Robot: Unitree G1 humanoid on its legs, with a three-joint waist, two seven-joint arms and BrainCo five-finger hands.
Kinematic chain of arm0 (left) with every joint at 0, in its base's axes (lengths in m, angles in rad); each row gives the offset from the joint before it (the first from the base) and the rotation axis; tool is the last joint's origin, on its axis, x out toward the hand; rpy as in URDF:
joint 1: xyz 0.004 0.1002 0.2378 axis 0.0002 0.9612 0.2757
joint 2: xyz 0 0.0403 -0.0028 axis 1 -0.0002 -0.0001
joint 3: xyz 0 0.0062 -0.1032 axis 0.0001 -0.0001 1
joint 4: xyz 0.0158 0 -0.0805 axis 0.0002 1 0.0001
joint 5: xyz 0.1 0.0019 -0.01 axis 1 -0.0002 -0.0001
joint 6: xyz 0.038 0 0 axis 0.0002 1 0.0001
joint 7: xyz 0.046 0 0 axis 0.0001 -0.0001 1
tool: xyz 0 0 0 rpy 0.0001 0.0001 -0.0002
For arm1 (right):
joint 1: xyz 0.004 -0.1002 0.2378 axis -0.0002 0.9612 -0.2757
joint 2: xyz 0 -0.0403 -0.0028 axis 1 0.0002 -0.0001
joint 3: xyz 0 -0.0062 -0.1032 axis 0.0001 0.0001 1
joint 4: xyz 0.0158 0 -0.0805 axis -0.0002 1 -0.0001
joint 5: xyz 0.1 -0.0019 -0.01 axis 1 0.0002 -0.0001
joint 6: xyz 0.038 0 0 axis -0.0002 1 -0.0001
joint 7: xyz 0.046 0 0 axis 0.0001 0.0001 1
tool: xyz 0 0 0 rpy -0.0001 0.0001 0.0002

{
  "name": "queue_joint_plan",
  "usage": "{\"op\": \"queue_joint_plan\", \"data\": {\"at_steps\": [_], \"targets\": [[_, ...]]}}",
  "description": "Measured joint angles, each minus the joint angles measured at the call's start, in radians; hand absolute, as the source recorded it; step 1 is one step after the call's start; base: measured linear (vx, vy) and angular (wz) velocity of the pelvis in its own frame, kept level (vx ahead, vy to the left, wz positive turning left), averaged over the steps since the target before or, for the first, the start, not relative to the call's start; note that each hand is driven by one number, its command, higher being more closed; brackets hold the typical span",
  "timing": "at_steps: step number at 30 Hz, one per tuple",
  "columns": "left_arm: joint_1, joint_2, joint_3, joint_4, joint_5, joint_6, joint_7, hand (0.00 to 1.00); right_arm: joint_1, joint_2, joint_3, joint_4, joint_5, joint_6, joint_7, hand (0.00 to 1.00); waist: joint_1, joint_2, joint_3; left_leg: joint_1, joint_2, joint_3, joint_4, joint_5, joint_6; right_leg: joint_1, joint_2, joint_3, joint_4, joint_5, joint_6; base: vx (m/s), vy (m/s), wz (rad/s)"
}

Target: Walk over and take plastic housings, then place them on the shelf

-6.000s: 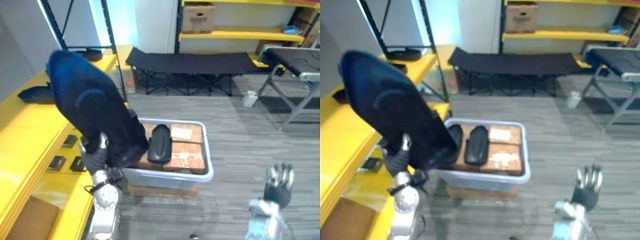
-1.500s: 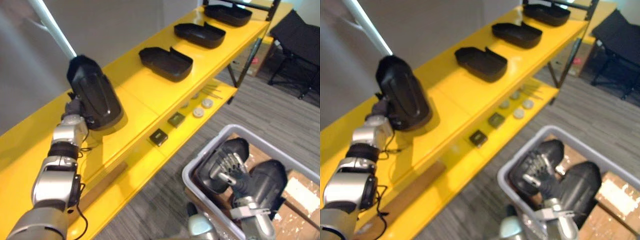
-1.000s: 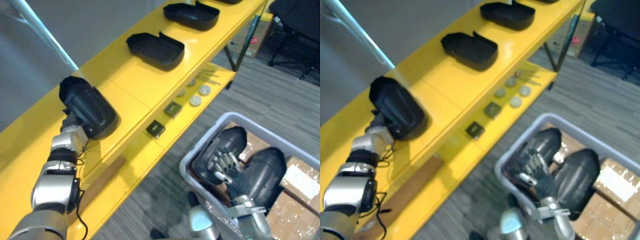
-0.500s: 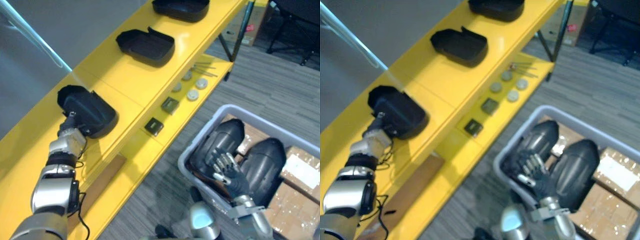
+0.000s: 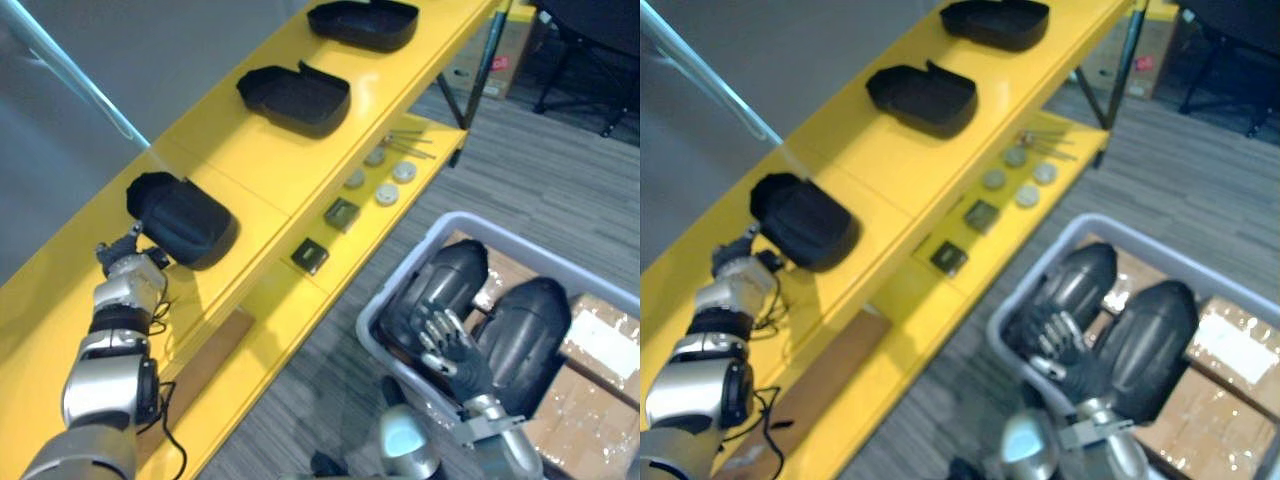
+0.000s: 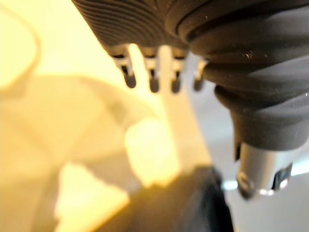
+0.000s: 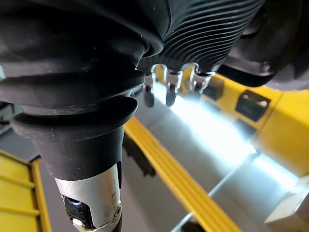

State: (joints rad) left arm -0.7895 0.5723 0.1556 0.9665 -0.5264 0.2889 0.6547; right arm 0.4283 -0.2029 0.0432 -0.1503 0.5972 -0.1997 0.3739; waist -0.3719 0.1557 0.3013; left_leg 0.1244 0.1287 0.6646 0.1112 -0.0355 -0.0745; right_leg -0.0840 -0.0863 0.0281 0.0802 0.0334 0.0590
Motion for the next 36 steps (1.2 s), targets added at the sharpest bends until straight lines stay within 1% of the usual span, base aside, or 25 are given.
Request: {"op": "queue_joint_plan", "data": {"at_steps": [1, 5, 6, 8, 12, 14, 17, 19, 20, 21, 22, 23, 24, 25, 26, 27, 28, 29, 30, 31, 32, 33, 34, 35, 36], "targets": [[-0.007, 0.018, 0.001, 0.000, 0.030, 0.015, -0.001, 0.00, 0.001, 0.000, 0.000, 0.000, 0.000, 0.000, 0.004, 0.00, 0.001, 0.000, 0.000, 0.001, 0.000, 0.000, -0.001, 0.000, 0.000, 0.000, 0.000, 0.000, 0.000, 0.002, 0.000, -0.07, 0.018, 0.01], [-0.049, 0.072, 0.001, -0.001, 0.112, 0.030, -0.007, 0.00, 0.001, 0.000, -0.001, 0.000, 0.002, 0.000, 0.024, 0.00, 0.005, -0.001, -0.002, 0.016, -0.002, -0.002, -0.030, 0.000, 0.000, 0.012, 0.005, -0.006, -0.008, 0.010, 0.002, -0.07, 0.016, 0.04], [-0.053, 0.079, 0.001, -0.001, 0.112, 0.030, -0.013, 0.00, 0.001, 0.000, -0.001, 0.000, 0.004, 0.000, 0.024, 0.00, 0.004, -0.001, -0.004, 0.019, -0.003, -0.003, -0.036, -0.001, 0.000, 0.014, 0.007, -0.008, -0.010, 0.011, 0.002, -0.09, 0.018, 0.08], [-0.058, 0.093, 0.000, -0.001, 0.122, 0.034, -0.051, 0.00, 0.003, 0.000, -0.001, 0.000, 0.017, 0.000, 0.025, 0.00, 0.005, -0.001, -0.027, 0.015, -0.003, -0.008, -0.052, -0.001, 0.000, 0.016, 0.008, -0.024, -0.024, 0.019, 0.001, -0.08, 0.007, 0.13], [-0.059, 0.101, -0.004, -0.001, 0.153, 0.031, -0.074, 0.00, -0.001, 0.000, -0.002, 0.000, 0.017, -0.004, 0.024, 0.00, 0.011, -0.012, -0.047, 0.015, -0.004, -0.024, -0.078, -0.001, 0.000, 0.017, 0.014, -0.033, -0.034, 0.028, 0.001, -0.08, 0.007, 0.10], [-0.066, 0.121, -0.017, -0.001, 0.185, 0.032, -0.117, 0.00, -0.002, 0.000, -0.002, 0.000, 0.017, -0.020, 0.024, 0.00, 0.023, -0.020, -0.052, 0.015, -0.006, -0.025, -0.088, -0.001, 0.000, 0.018, 0.014, -0.037, -0.043, 0.037, 0.004, -0.10, 0.005, 0.03], [-0.096, 0.130, -0.025, -0.001, 0.236, 0.031, -0.128, 0.00, -0.007, 0.000, -0.003, 0.000, 0.017, -0.024, 0.017, 0.00, 0.031, -0.023, -0.055, 0.015, -0.011, -0.029, -0.103, -0.001, 0.000, 0.026, 0.010, -0.048, -0.059, 0.047, 0.000, -0.09, 0.010, 0.12], [-0.118, 0.141, -0.063, -0.001, 0.310, 0.030, -0.132, 0.00, -0.013, 0.000, -0.001, 0.001, 0.018, -0.043, -0.001, 0.00, 0.032, -0.023, -0.061, 0.015, -0.016, -0.053, -0.103, -0.002, 0.001, 0.046, 0.003, -0.061, -0.082, 0.057, 0.004, -0.08, 0.022, 0.18], [-0.123, 0.146, -0.067, -0.001, 0.309, 0.029, -0.131, 0.00, -0.014, 0.000, -0.001, 0.001, 0.018, -0.047, -0.007, 0.00, 0.032, -0.023, -0.065, 0.015, -0.017, -0.054, -0.104, -0.003, 0.001, 0.050, 0.002, -0.062, -0.088, 0.059, 0.004, -0.07, 0.016, 0.09], [-0.127, 0.157, -0.075, -0.001, 0.308, 0.012, -0.125, 0.00, -0.015, 0.000, -0.001, 0.002, 0.017, -0.060, -0.019, 0.00, 0.035, -0.023, -0.080, 0.013, -0.018, -0.054, -0.106, -0.003, 0.001, 0.052, 0.002, -0.063, -0.097, 0.065, 0.008, -0.04, 0.005, 0.02], [-0.129, 0.174, -0.091, -0.001, 0.306, -0.027, -0.117, 0.00, -0.016, 0.000, -0.002, 0.003, 0.014, -0.074, -0.031, 0.00, 0.036, -0.023, -0.095, 0.013, -0.019, -0.054, -0.109, -0.003, 0.001, 0.053, 0.002, -0.064, -0.103, 0.071, 0.007, 0.00, 0.000, 0.00], [-0.133, 0.177, -0.091, -0.001, 0.303, -0.052, -0.113, 0.00, -0.020, -0.001, -0.002, 0.003, 0.012, -0.084, -0.037, 0.00, 0.038, -0.023, -0.103, 0.013, -0.019, -0.054, -0.110, -0.003, 0.001, 0.055, 0.002, -0.064, -0.108, 0.074, 0.006, 0.00, 0.000, 0.00], [-0.145, 0.177, -0.092, -0.001, 0.298, -0.108, -0.100, 0.00, -0.020, -0.001, -0.002, 0.004, 0.009, -0.103, -0.049, 0.00, 0.044, -0.023, -0.114, 0.014, -0.020, -0.056, -0.114, -0.002, 0.000, 0.059, 0.002, -0.069, -0.113, 0.075, 0.006, -0.02, -0.002, 0.10], [-0.151, 0.177, -0.093, -0.009, 0.297, -0.182, -0.084, 0.00, -0.022, -0.001, -0.002, 0.005, 0.006, -0.121, -0.053, 0.00, 0.046, -0.024, -0.119, 0.015, -0.022, -0.064, -0.121, -0.001, -0.001, 0.071, 0.000, -0.081, -0.121, 0.075, 0.007, -0.03, 0.000, 0.13], [-0.148, 0.177, -0.093, -0.024, 0.294, -0.219, -0.078, 0.00, -0.023, 0.000, 0.000, 0.006, 0.004, -0.132, -0.055, 0.00, 0.050, -0.025, -0.123, 0.015, -0.022, -0.069, -0.122, 0.000, -0.002, 0.074, 0.000, -0.085, -0.125, 0.075, 0.007, -0.02, -0.001, 0.19], [-0.132, 0.176, -0.091, -0.094, 0.288, -0.280, -0.068, 0.00, -0.029, -0.001, 0.000, 0.006, -0.013, -0.153, -0.062, 0.00, 0.061, -0.028, -0.126, 0.015, -0.022, -0.078, -0.126, 0.000, -0.002, 0.083, 0.000, -0.093, -0.128, 0.075, 0.007, -0.01, -0.004, 0.18], [-0.088, 0.176, -0.087, -0.182, 0.288, -0.332, -0.065, 0.00, -0.042, -0.001, 0.000, 0.006, -0.024, -0.163, -0.071, 0.00, 0.070, -0.029, -0.130, 0.015, -0.022, -0.083, -0.131, 0.001, -0.003, 0.085, -0.001, -0.108, -0.128, 0.075, 0.007, -0.01, -0.012, 0.23], [0.026, 0.150, -0.059, -0.355, 0.291, -0.427, -0.061, 0.00, -0.065, 0.000, 0.000, 0.005, -0.034, -0.187, -0.093, 0.00, 0.094, -0.027, -0.148, 0.015, -0.024, -0.093, -0.142, 0.010, -0.004, 0.085, 0.001, -0.115, -0.128, 0.076, 0.007, -0.01, -0.010, 0.20], [0.050, 0.140, -0.048, -0.392, 0.291, -0.443, -0.059, 0.00, -0.069, 0.000, 0.000, 0.004, -0.034, -0.190, -0.097, 0.00, 0.098, -0.027, -0.152, 0.014, -0.024, -0.099, -0.144, 0.012, -0.003, 0.086, 0.001, -0.118, -0.128, 0.076, 0.007, 0.01, -0.015, 0.39], [0.194, 0.063, 0.009, -0.600, 0.293, -0.512, -0.045, 0.00, -0.091, 0.000, -0.005, 0.003, -0.052, -0.209, -0.131, 0.00, 0.123, -0.029, -0.166, 0.016, -0.024, -0.125, -0.157, 0.021, -0.002, 0.098, 0.001, -0.147, -0.130, 0.074, 0.006, 0.02, -0.006, 0.42], [0.260, 0.024, 0.031, -0.688, 0.295, -0.532, -0.042, 0.00, -0.101, 0.000, -0.012, 0.001, -0.058, -0.214, -0.146, 0.00, 0.135, -0.030, -0.170, 0.016, -0.023, -0.137, -0.159, 0.022, -0.002, 0.105, 0.001, -0.162, -0.132, 0.074, 0.005, 0.02, -0.005, 0.51], [0.366, -0.038, 0.065, -0.826, 0.301, -0.555, -0.037, 0.00, -0.119, 0.001, -0.024, -0.003, -0.061, -0.216, -0.167, 0.00, 0.158, -0.034, -0.175, 0.019, -0.022, -0.152, -0.162, 0.025, -0.003, 0.116, 0.001, -0.172, -0.134, 0.073, 0.005, 0.01, 0.006, 0.50], [0.500, -0.122, 0.092, -0.973, 0.317, -0.576, -0.031, 0.00, -0.138, 0.001, -0.052, -0.014, -0.061, -0.215, -0.192, 0.00, 0.187, -0.043, -0.184, 0.019, -0.024, -0.176, -0.169, 0.030, -0.004, 0.134, -0.001, -0.200, -0.149, 0.073, 0.005, 0.02, -0.004, 0.69], [0.620, -0.201, 0.115, -1.084, 0.344, -0.580, -0.030, 0.00, -0.157, 0.001, -0.094, -0.022, -0.061, -0.208, -0.215, 0.00, 0.214, -0.055, -0.190, 0.027, -0.027, -0.204, -0.174, 0.035, -0.004, 0.156, 0.000, -0.230, -0.160, 0.071, 0.006, 0.02, -0.010, 0.66], [0.675, -0.230, 0.125, -1.123, 0.350, -0.581, -0.030, 0.00, -0.169, 0.000, -0.115, -0.022, -0.062, -0.200, -0.224, 0.00, 0.232, -0.060, -0.193, 0.028, -0.027, -0.220, -0.174, 0.036, -0.005, 0.165, -0.001, -0.246, -0.160, 0.070, 0.006, 0.01, -0.012, 0.69]]}}
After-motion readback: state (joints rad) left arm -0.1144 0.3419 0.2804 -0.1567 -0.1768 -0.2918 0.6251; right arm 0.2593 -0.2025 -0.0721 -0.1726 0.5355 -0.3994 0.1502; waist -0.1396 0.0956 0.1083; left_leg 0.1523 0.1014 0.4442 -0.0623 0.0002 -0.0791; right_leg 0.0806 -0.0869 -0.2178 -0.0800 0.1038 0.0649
